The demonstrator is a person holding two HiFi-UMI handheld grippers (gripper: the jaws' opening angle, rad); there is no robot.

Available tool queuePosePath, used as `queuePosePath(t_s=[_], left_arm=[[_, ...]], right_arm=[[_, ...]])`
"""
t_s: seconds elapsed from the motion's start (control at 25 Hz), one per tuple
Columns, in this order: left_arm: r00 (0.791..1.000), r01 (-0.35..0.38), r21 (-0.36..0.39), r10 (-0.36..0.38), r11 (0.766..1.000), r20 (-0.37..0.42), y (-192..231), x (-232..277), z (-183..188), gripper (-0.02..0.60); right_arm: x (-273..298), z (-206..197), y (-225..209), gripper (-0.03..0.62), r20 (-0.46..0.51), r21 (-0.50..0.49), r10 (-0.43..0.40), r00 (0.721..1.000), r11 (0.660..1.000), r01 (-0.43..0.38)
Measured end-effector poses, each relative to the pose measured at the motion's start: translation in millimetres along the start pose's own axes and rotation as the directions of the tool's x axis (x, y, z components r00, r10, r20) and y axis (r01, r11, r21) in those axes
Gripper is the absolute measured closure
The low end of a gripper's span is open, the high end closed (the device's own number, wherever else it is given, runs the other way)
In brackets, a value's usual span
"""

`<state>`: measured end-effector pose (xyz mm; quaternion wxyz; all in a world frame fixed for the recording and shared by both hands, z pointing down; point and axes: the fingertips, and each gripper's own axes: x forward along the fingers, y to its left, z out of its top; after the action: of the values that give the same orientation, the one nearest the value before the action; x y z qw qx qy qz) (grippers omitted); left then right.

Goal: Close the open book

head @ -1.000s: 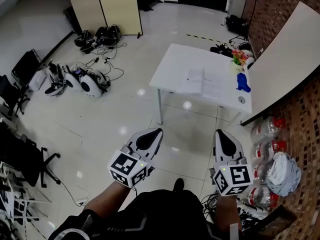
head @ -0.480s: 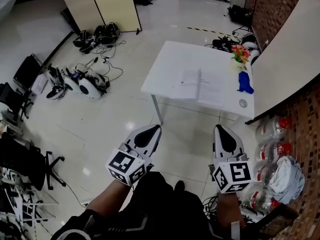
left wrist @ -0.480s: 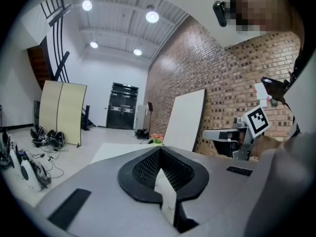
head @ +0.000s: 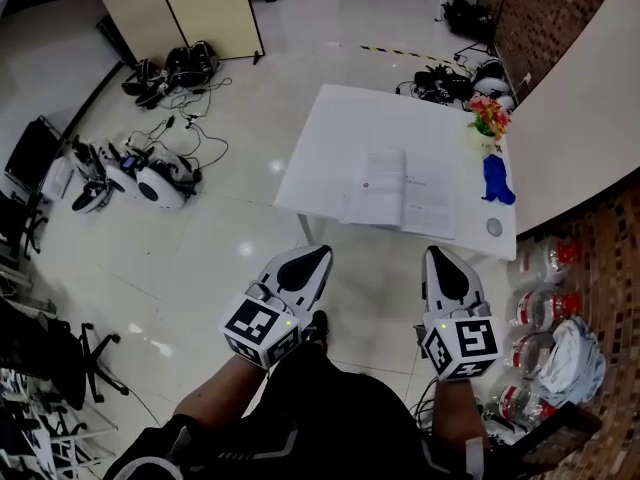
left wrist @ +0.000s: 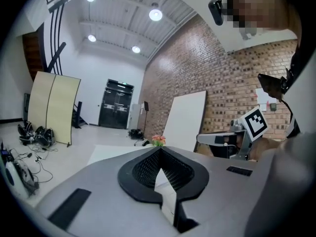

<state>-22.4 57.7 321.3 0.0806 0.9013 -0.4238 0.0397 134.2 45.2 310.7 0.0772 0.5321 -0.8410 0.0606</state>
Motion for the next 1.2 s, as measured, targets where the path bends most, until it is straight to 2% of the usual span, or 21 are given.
queuePosePath(t_s=[0.28,0.4,0.48,0.64,0.8,0.92,1.08,1.2], left_arm=[[0.997,0.077,-0.027,-0.078,0.997,-0.031,85,45,-1,0.588],[0.992,0.117,-0.016,-0.118,0.993,-0.049,107,66,-6,0.588],[0.989,0.132,-0.035,-0.134,0.991,-0.063,116,78,-12,0.588],[0.989,0.116,-0.078,-0.123,0.99,-0.084,131,105,-21,0.588],[0.99,0.087,-0.059,-0.093,0.994,-0.105,143,139,-23,0.588],[0.993,0.041,-0.061,-0.047,0.997,-0.104,148,160,-15,0.588],[0.993,0.012,-0.029,-0.016,1.0,-0.119,147,186,-3,0.588],[0.992,-0.012,-0.023,0.009,1.0,-0.124,151,197,-1,0.588]], right_arm=[[94,2,5,0.591,-0.051,0.025,-0.057,0.997,0.998,0.058],[126,4,3,0.591,-0.067,0.027,-0.071,0.995,0.997,0.073],[142,3,0,0.591,-0.085,0.017,-0.076,0.994,0.997,0.078],[167,2,-16,0.591,-0.109,0.012,-0.07,0.992,0.997,0.072],[191,-2,-38,0.591,-0.107,0.052,-0.01,0.994,0.998,0.016],[206,0,-54,0.591,-0.109,0.041,0.026,0.994,0.999,-0.022],[223,12,-73,0.591,-0.082,0.031,0.079,0.994,0.997,-0.076],[236,9,-78,0.591,-0.099,0.042,0.13,0.987,0.991,-0.126]])
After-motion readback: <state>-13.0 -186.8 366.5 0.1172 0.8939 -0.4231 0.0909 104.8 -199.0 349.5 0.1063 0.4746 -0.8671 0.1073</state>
